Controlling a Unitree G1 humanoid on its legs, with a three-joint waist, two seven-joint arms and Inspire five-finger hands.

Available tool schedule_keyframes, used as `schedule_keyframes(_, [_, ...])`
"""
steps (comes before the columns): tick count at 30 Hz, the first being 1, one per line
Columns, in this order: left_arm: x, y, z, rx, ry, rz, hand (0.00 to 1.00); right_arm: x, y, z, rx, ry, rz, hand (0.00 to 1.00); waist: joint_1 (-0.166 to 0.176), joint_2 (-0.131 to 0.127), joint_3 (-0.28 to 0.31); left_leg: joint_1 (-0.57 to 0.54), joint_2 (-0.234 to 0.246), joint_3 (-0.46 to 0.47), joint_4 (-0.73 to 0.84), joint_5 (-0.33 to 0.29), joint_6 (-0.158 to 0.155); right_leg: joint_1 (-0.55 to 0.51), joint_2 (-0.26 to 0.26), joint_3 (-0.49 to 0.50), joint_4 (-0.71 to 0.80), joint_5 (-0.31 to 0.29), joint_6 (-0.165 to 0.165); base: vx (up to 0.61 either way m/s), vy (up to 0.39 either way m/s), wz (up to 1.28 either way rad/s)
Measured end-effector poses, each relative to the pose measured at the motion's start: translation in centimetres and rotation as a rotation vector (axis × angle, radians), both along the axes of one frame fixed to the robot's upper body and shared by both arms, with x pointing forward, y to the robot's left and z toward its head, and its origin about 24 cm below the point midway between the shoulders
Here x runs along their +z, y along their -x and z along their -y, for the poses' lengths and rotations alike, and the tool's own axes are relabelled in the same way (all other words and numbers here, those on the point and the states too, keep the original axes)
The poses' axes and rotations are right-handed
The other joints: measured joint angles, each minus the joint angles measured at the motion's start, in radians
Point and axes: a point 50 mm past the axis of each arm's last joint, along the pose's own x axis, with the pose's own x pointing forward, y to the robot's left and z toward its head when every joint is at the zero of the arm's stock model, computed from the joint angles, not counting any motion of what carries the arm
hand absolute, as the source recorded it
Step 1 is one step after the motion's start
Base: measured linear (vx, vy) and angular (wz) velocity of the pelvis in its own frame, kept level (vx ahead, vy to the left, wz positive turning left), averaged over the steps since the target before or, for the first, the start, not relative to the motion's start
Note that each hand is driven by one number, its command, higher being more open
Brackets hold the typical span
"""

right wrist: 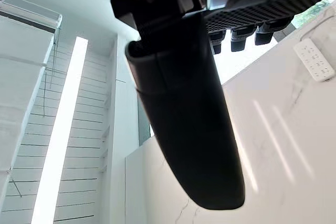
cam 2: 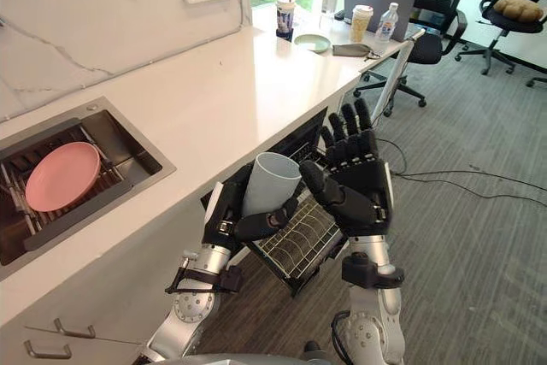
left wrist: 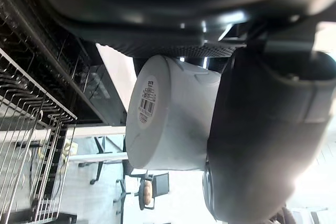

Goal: Walk over to the sink, pick up the cup, carry it to the dishwasher, place the cup inside the dishwasher, then close the dishwasher door

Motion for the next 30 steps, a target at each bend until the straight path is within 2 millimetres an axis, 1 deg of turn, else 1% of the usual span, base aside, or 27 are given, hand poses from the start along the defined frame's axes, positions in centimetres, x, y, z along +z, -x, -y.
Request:
schedule_keyframes(4, [0.6, -0.5, 0.0, 0.029, -0.012, 0.039, 0.00, -0.5, -0.7, -0.7, -0.010, 0.070, -0.085, 1.00, 0.002, 0.000, 0.000, 0.000, -0.007, 0.007, 0.001, 0.000, 0.005, 0.000, -0.008, -0.024, -0.002, 0.003, 0.000, -0.06, 0.008, -0.05])
schedule_keyframes(10, [0.5, -0.5, 0.2, 0.034, -0.045, 0.037, 0.00, -1.8, -1.1, -1.5, -0.024, 0.158, -0.213, 1.00, 0.002, 0.000, 0.000, -0.005, -0.007, 0.009, 0.003, 0.005, 0.002, 0.002, -0.007, -0.040, -0.020, 0.002, 0.000, -0.02, -0.019, -0.01])
schedule_keyframes(13, [0.6, -0.5, 0.3, 0.029, -0.044, 0.037, 0.00, -2.1, -1.2, -1.4, -0.035, 0.185, -0.247, 1.00, 0.002, 0.000, 0.000, -0.006, -0.008, 0.005, 0.002, 0.007, 0.000, 0.007, -0.004, -0.045, -0.026, 0.002, 0.000, -0.01, -0.016, 0.02])
schedule_keyframes(20, [0.7, -0.5, 0.5, 0.009, -0.044, 0.042, 0.00, -2.2, -1.3, -1.5, -0.021, 0.177, -0.262, 1.00, 0.003, -0.002, 0.001, -0.005, -0.007, 0.002, 0.002, 0.007, 0.000, 0.006, -0.004, -0.048, -0.027, 0.002, 0.000, -0.02, -0.008, 0.01])
schedule_keyframes(30, [1.6, 0.0, 1.5, -0.098, -0.021, 0.072, 0.00, -2.0, -1.6, -2.4, 0.059, 0.123, -0.256, 1.00, 0.004, -0.005, 0.003, -0.006, -0.009, -0.002, 0.002, 0.008, 0.002, 0.007, -0.006, -0.053, -0.027, 0.001, 0.000, 0.00, -0.001, 0.00])
